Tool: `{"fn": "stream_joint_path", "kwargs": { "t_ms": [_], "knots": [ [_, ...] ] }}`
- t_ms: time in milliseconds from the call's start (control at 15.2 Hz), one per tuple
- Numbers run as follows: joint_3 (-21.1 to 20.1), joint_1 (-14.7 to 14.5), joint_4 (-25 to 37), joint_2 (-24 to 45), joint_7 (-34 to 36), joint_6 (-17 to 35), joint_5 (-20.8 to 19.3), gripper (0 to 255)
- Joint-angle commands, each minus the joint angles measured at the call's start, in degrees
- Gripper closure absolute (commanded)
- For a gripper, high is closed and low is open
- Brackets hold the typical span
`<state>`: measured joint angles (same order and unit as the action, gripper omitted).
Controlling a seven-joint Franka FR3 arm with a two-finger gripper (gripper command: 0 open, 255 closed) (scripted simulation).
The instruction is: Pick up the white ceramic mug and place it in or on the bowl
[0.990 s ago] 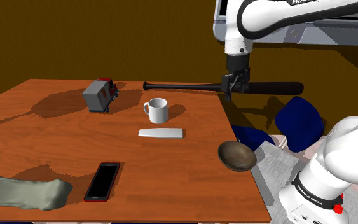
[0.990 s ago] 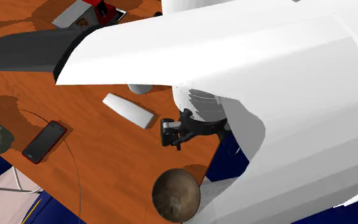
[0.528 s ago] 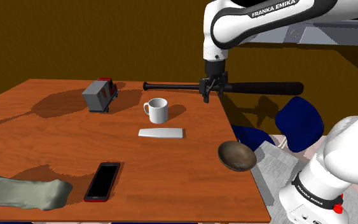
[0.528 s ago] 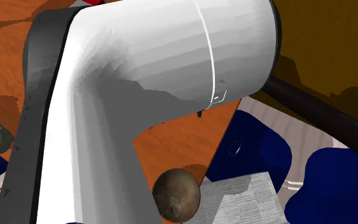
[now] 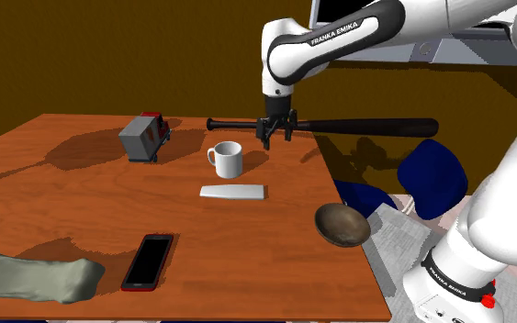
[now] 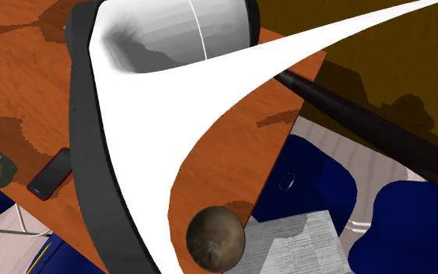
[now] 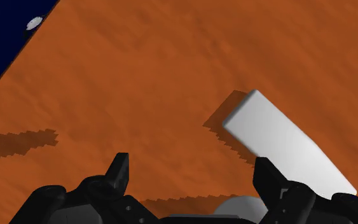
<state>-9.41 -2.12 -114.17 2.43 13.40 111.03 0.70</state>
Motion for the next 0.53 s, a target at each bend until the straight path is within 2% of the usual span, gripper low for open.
{"fn": "stream_joint_path", "kwargs": {
  "t_ms": [0, 462],
  "knots": [
    [-0.2, -0.3, 3.8, 4.1, 1.0, 0.8, -0.7, 0],
    [-0.1, -2.0, 20.2, 19.3, 4.0, 1.6, -3.2, 0]
  ]
}}
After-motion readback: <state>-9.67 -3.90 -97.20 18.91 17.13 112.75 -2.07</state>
